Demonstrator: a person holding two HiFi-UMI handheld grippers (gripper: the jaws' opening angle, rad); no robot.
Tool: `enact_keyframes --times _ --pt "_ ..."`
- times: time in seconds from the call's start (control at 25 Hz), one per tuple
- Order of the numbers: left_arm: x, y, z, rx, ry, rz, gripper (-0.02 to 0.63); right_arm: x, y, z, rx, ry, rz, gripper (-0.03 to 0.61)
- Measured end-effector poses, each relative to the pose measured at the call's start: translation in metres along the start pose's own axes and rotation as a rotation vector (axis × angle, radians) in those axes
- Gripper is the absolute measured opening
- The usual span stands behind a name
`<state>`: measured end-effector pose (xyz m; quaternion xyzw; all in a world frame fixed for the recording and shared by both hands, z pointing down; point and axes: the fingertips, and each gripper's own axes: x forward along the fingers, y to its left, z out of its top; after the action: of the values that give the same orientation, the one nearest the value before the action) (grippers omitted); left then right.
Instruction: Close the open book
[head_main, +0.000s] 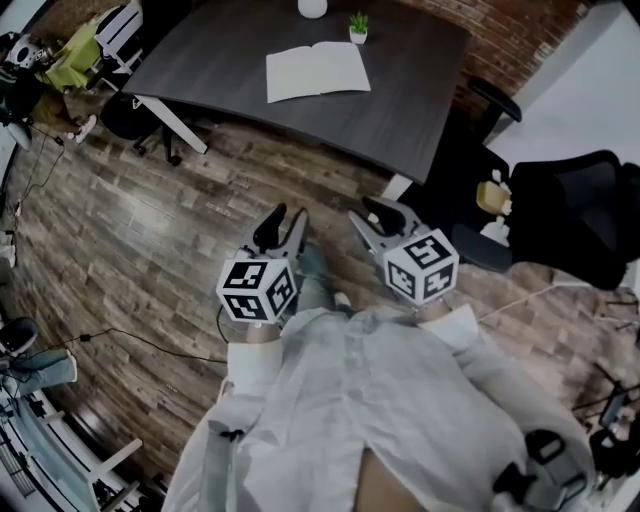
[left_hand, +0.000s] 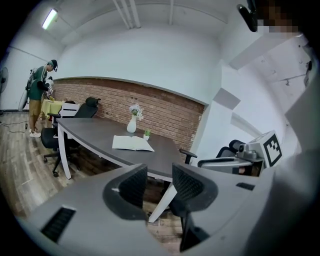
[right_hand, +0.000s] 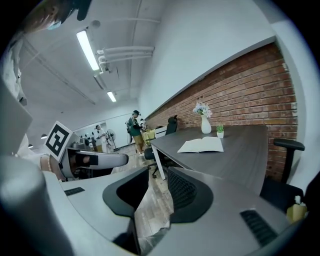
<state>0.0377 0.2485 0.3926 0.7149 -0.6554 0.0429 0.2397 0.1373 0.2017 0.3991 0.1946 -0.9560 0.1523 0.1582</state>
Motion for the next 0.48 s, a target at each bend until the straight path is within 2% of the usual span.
enact_keyframes --times 0.48 --pt "0.077 0.061 0.039 0.022 0.051 -0.082 0.137 0.07 -0.05 0.03 0.055 -0.01 -0.102 0.101"
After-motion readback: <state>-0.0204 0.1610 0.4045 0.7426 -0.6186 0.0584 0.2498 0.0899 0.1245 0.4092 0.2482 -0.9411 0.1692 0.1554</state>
